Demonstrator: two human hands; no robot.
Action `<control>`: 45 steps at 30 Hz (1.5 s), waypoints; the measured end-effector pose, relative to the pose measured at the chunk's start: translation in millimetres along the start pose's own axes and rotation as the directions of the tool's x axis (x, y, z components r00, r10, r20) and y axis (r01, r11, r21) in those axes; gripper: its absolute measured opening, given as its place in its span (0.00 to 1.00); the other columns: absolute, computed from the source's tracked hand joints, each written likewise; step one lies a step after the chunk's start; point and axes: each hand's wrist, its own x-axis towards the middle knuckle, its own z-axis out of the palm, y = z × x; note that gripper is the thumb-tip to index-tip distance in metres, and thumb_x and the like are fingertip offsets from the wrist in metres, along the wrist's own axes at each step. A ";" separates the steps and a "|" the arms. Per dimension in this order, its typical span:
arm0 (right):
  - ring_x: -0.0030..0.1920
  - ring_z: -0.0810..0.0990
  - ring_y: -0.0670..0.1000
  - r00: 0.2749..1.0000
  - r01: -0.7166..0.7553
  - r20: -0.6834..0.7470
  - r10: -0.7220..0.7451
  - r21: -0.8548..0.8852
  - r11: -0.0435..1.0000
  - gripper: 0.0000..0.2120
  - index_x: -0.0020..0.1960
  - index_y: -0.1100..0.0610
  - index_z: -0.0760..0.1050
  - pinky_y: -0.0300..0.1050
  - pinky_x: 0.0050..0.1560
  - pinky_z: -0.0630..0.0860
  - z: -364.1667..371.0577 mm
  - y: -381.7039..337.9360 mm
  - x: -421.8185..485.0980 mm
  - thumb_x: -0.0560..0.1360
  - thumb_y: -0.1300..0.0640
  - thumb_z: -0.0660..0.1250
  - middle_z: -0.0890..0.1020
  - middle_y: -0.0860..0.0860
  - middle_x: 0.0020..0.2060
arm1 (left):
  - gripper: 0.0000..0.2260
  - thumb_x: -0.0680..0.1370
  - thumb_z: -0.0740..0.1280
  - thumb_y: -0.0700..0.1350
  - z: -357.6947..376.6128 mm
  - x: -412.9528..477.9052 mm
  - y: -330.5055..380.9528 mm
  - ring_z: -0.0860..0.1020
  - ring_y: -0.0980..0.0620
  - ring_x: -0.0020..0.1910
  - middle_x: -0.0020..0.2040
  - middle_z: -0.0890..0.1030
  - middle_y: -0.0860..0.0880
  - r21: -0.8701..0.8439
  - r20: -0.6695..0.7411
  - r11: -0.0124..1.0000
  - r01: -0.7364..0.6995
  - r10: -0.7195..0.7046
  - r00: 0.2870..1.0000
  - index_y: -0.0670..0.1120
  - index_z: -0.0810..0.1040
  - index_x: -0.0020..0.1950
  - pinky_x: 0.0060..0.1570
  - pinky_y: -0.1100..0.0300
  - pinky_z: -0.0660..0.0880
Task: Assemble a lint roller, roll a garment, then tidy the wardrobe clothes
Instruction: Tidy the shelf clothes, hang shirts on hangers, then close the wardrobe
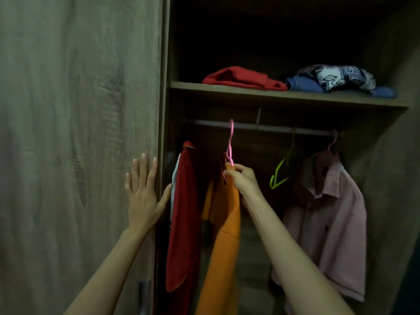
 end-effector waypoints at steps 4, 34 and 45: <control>0.47 0.79 0.49 0.999 0.016 -0.049 -0.016 -0.003 1.000 0.16 0.63 0.59 0.75 0.41 0.48 0.77 20.7 7.8 46.2 0.75 0.63 0.66 0.80 0.56 0.51 | 0.31 0.81 0.52 0.62 12.4 0.7 -6.7 0.46 0.47 0.80 0.81 0.46 0.51 0.040 -0.108 0.998 -0.058 0.062 0.992 0.52 0.48 0.81 0.78 0.47 0.44; 0.52 0.81 0.53 0.993 0.106 -0.049 -0.109 -0.058 0.993 0.20 0.69 0.62 0.68 0.42 0.49 0.76 40.6 42.3 141.8 0.77 0.62 0.64 0.80 0.59 0.55 | 0.30 0.81 0.52 0.62 19.9 0.9 -10.6 0.49 0.48 0.80 0.82 0.47 0.53 0.099 -0.193 0.993 -0.062 0.081 0.978 0.55 0.48 0.81 0.78 0.48 0.47; 0.53 0.81 0.49 0.985 0.168 0.048 -0.163 -0.098 0.981 0.23 0.68 0.58 0.70 0.34 0.48 0.75 18.2 63.8 113.3 0.75 0.53 0.68 0.78 0.58 0.58 | 0.31 0.81 0.52 0.62 19.1 0.8 -10.8 0.48 0.48 0.80 0.82 0.46 0.53 0.088 -0.182 0.994 -0.071 0.086 0.979 0.54 0.47 0.81 0.78 0.46 0.47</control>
